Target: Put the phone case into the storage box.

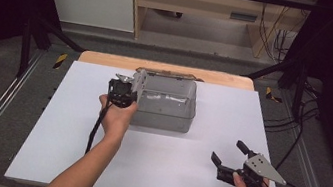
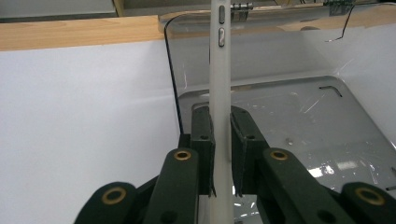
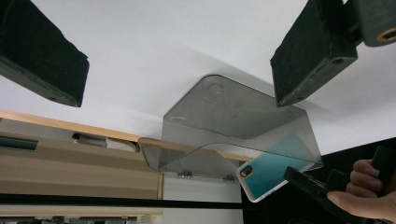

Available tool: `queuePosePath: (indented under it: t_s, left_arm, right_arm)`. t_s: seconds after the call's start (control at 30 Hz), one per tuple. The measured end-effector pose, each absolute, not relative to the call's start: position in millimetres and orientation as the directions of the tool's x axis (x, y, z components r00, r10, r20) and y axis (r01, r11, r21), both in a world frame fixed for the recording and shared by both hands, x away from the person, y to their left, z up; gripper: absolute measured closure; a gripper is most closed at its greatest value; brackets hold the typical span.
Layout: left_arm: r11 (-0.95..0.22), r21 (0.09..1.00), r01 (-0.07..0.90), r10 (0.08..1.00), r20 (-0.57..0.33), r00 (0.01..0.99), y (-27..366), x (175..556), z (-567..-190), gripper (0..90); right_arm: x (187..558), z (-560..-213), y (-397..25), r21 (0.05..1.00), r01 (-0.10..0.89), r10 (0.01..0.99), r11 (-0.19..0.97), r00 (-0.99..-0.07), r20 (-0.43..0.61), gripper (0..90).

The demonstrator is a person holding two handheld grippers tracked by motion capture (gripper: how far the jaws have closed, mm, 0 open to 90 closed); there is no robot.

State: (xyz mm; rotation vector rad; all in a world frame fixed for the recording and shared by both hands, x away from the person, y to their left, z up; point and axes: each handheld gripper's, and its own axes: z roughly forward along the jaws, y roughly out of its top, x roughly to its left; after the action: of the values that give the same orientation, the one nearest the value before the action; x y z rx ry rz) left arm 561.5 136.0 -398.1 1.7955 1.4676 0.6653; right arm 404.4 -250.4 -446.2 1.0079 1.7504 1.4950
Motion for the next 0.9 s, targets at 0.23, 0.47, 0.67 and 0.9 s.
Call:
queuePosePath:
  t_s: [0.23,0.47,0.67,0.9]
  left_arm:
    - [-0.101,0.775,0.623,0.974,-0.051,0.222,135.2,564.2,-401.2,81.2]
    - [-0.093,0.770,0.632,0.974,-0.061,0.218,135.6,566.0,-399.5,81.2]
    - [-0.089,0.767,0.636,0.972,-0.071,0.222,135.6,566.1,-398.7,81.1]
    - [-0.095,0.755,0.649,0.974,-0.065,0.217,132.2,566.1,-397.3,81.1]
  right_arm:
    - [404.7,-446.4,-250.5,0.985,0.158,0.856,0.069,-0.517,0.023,4.2]
    - [405.2,-446.5,-250.9,0.985,0.158,0.855,0.069,-0.518,0.023,4.2]
    - [405.0,-446.3,-251.5,0.985,0.159,0.856,0.064,-0.516,0.027,4.2]
    - [404.7,-446.1,-252.3,0.985,0.161,0.856,0.061,-0.516,0.032,4.2]
